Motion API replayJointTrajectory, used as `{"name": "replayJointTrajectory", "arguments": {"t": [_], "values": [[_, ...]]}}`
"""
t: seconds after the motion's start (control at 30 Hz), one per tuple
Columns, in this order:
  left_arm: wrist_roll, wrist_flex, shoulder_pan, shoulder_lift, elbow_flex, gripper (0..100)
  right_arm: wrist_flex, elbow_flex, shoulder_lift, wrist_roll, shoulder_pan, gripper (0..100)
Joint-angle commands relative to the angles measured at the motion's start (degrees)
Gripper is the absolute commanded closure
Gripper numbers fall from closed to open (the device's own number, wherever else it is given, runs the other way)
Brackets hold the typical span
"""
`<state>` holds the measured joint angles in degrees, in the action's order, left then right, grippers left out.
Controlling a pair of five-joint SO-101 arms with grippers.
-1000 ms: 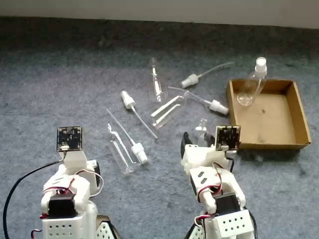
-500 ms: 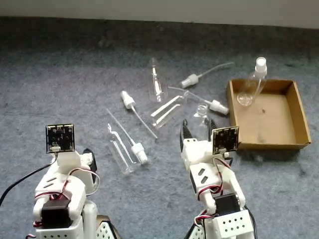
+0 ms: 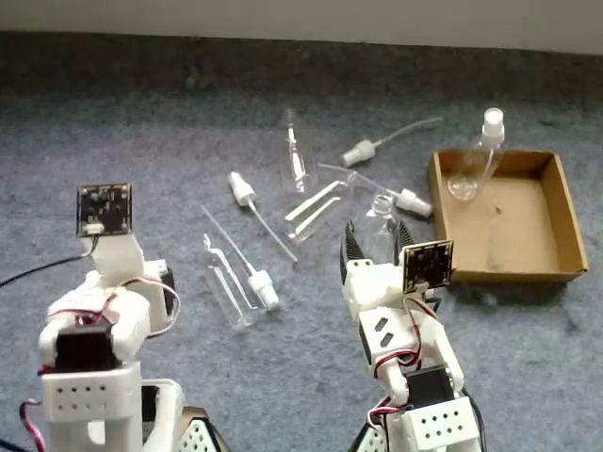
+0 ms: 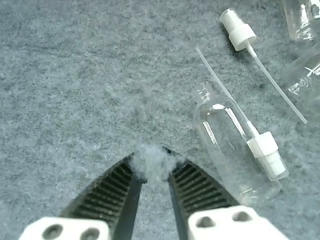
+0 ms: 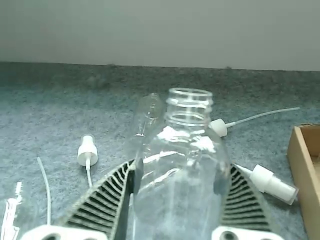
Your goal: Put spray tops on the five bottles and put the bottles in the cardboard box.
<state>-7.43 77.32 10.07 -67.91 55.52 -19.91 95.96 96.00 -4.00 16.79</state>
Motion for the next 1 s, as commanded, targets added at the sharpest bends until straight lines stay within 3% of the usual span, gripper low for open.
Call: {"name": "replayJointTrajectory", "arguments": {"t": [0.0,0.23,0.3,0.43,0.7,0.97], "values": [[0.09,-0.53,-4.53,19.65,-12.70,99,1.36,7.87,0.66,1.93,-0.13,83.2],[0.00,-0.53,-9.80,36.88,-27.03,99,1.19,7.87,0.22,17.67,-0.04,83.2],[-0.62,-0.53,-11.30,41.45,-31.08,99,-0.40,7.87,0.31,17.76,0.04,83.2],[-8.53,-0.88,-12.35,51.38,-40.57,99,-2.59,7.78,0.57,17.76,0.31,83.2],[-19.08,-0.88,-12.35,72.04,-57.80,78,-2.77,7.78,0.57,17.76,0.31,83.2],[-28.31,-0.88,-14.29,91.56,-75.47,78,-2.86,7.78,0.22,17.76,0.31,83.2]]}}
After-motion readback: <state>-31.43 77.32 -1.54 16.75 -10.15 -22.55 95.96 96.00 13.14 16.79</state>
